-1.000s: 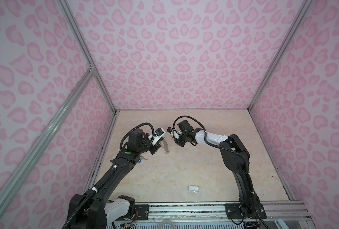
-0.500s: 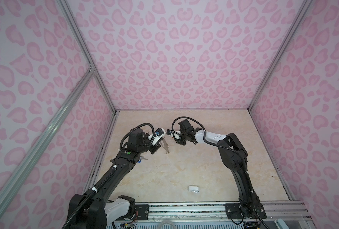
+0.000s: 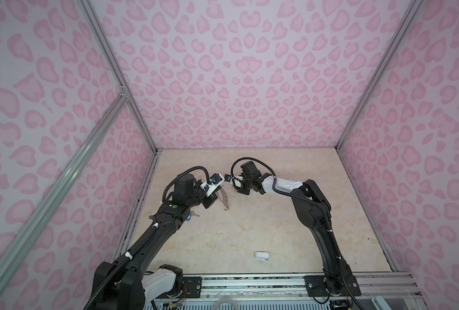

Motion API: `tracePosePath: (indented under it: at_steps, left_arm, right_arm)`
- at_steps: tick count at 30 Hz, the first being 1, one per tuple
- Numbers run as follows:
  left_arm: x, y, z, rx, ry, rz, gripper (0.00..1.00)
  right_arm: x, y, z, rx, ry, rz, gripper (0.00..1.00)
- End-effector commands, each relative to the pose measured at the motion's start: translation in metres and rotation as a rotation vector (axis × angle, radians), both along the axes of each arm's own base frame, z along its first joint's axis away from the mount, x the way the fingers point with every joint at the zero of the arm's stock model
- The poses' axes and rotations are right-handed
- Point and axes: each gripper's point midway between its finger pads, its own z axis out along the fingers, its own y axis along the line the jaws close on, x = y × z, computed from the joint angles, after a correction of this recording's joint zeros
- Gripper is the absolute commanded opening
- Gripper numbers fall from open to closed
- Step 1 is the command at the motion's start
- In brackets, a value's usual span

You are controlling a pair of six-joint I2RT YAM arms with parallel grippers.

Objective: Put the keys on the keyring
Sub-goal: 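Grasp the red tag's ring with the right gripper while the left holds the plate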

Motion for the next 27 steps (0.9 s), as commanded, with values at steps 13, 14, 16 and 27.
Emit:
tracePosePath:
  at_steps: [13,14,16,27]
  left_arm:
    - [0.007,-0.003,0.007,-0.003,-0.024,-0.007,0.03]
    - [0.007,-0.003,0.006,-0.003,-0.020,-0.009,0.03]
    - [0.008,-0.003,0.006,-0.002,-0.022,-0.007,0.03]
    - [0.009,-0.002,0.002,0.005,-0.011,-0.004,0.03]
  right_arm:
    - [0.000,0.009,-0.006,0.021,-0.009,0.053,0.22]
    - [0.000,0.010,-0.005,0.025,-0.009,0.060,0.22]
    - [-0.001,0.011,-0.005,0.028,-0.006,0.070,0.21]
    - [-0.002,0.009,-0.008,0.010,0.014,0.076,0.10]
